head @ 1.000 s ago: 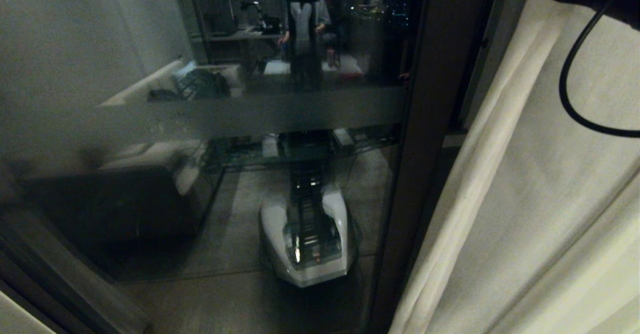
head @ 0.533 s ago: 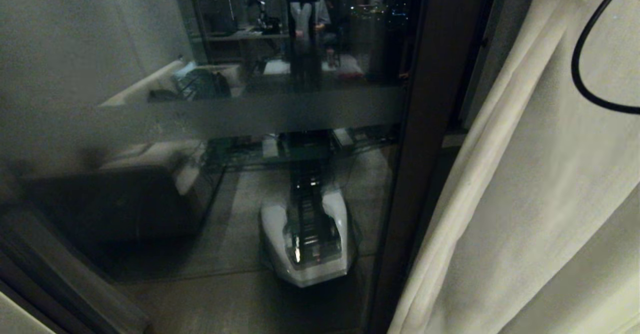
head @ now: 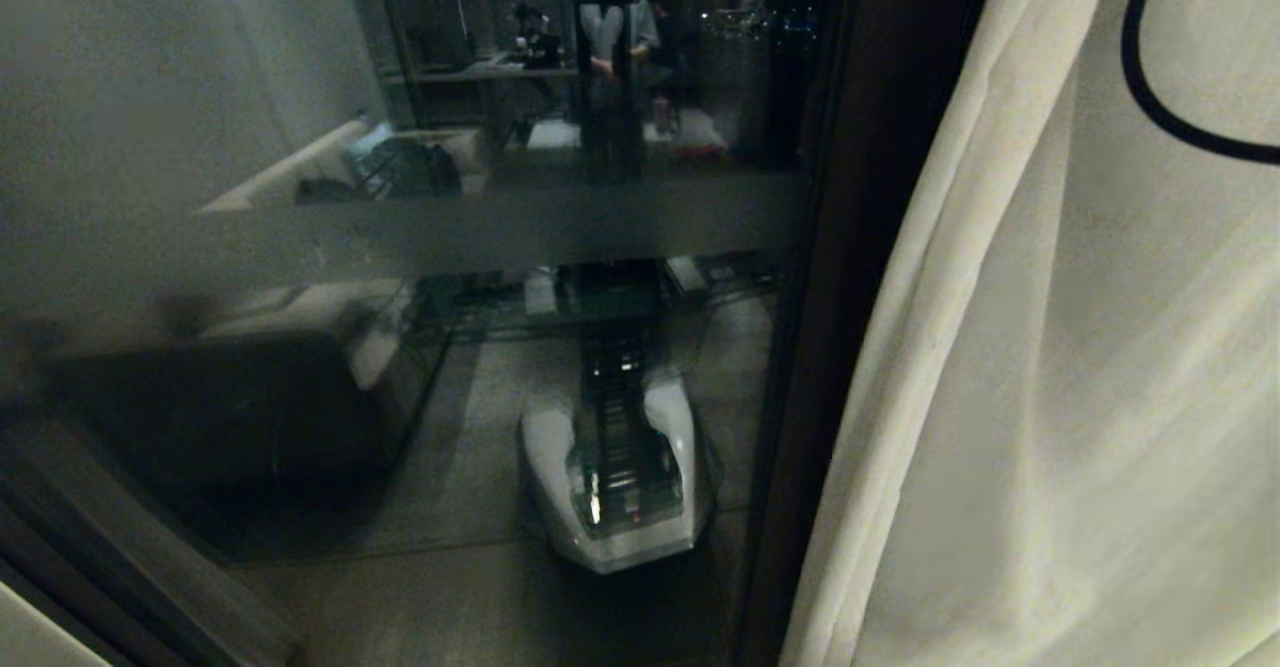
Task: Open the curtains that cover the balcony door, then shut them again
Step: Close the inner curtains on both sides
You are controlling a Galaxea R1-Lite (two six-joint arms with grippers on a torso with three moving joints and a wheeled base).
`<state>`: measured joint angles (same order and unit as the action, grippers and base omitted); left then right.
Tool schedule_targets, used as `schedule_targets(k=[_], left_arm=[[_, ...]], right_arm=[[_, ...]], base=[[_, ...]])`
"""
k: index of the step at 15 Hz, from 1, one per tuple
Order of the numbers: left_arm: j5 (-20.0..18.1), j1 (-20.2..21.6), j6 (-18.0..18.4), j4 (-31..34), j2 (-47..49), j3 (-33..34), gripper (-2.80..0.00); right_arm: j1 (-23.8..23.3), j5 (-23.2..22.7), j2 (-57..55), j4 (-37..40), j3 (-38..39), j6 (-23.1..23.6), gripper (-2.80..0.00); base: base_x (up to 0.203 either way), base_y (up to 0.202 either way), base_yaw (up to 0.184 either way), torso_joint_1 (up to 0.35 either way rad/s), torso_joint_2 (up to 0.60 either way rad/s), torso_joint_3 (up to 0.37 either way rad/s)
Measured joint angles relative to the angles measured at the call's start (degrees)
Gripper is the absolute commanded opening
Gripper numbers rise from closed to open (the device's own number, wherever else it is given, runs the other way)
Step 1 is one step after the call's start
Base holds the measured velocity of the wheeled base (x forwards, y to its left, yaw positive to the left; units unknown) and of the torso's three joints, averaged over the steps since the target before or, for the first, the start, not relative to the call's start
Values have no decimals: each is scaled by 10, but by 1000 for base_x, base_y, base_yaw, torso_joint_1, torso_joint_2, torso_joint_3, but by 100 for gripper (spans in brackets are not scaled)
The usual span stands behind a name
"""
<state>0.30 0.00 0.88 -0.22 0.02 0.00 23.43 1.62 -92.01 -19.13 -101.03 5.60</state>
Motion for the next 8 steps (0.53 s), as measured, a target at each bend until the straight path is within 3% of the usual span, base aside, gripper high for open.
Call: schedule_targets(k=[8], left_arm=[[0, 0, 0, 0, 0, 0, -280]], right_arm=[[113, 2, -50, -3, -37, 66, -280]], base=[[0, 0, 0, 0, 0, 0]])
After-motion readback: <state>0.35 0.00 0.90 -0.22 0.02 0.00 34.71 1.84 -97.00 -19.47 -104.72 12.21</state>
